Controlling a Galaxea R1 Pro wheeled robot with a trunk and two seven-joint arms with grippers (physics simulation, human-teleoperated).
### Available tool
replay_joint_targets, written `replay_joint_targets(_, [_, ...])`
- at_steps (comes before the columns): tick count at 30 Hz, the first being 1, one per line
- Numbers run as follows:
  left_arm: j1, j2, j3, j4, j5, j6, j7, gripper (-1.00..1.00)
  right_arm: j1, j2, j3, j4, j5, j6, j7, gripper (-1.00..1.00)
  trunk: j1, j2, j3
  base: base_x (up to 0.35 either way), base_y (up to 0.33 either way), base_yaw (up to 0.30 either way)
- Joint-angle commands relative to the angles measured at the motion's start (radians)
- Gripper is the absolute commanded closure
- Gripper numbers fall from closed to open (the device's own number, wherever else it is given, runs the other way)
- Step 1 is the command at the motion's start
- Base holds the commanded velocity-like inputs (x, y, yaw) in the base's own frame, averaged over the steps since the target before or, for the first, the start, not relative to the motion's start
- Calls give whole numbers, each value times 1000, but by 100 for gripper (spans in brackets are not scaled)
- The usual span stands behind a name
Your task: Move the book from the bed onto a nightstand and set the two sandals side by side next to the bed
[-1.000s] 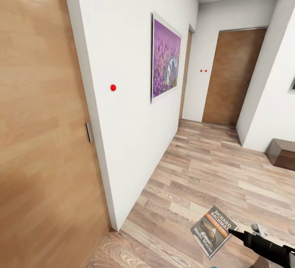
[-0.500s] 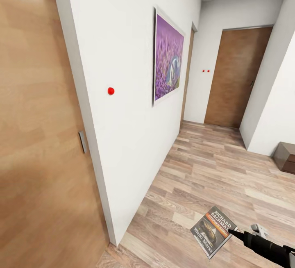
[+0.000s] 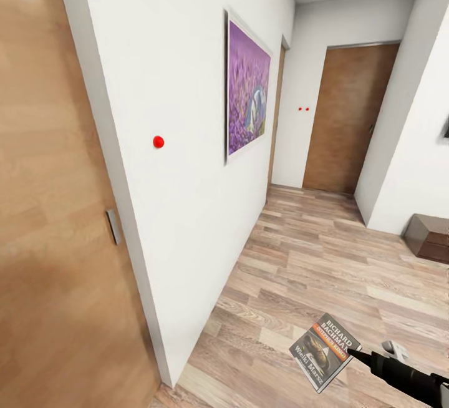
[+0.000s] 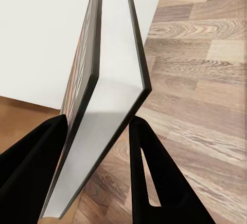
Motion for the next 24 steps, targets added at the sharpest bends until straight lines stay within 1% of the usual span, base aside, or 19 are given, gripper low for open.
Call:
replay_joint_targets(1, [-1, 0, -4, 1, -7, -5, 2, -100, -1, 0, 5, 3, -11, 10, 5, 100, 1, -1, -1, 2, 1, -69])
replay_joint_targets(6, [-1, 0, -4, 1, -7, -5, 2, -100, -1, 0, 5, 3, -11, 10, 6, 100, 1, -1, -1, 1, 0, -104])
replay_joint_targets(14, [-1, 0, -4, 1, -7, -5, 2, -100, -1, 0, 5, 3, -11, 10, 5, 100, 1, -1, -1, 18, 2, -243])
replay_joint_targets(24, [-1, 0, -4, 1, -7, -5, 2, -100, -1, 0, 5, 3, -11, 10, 4, 100, 1, -1, -1, 282, 62, -30])
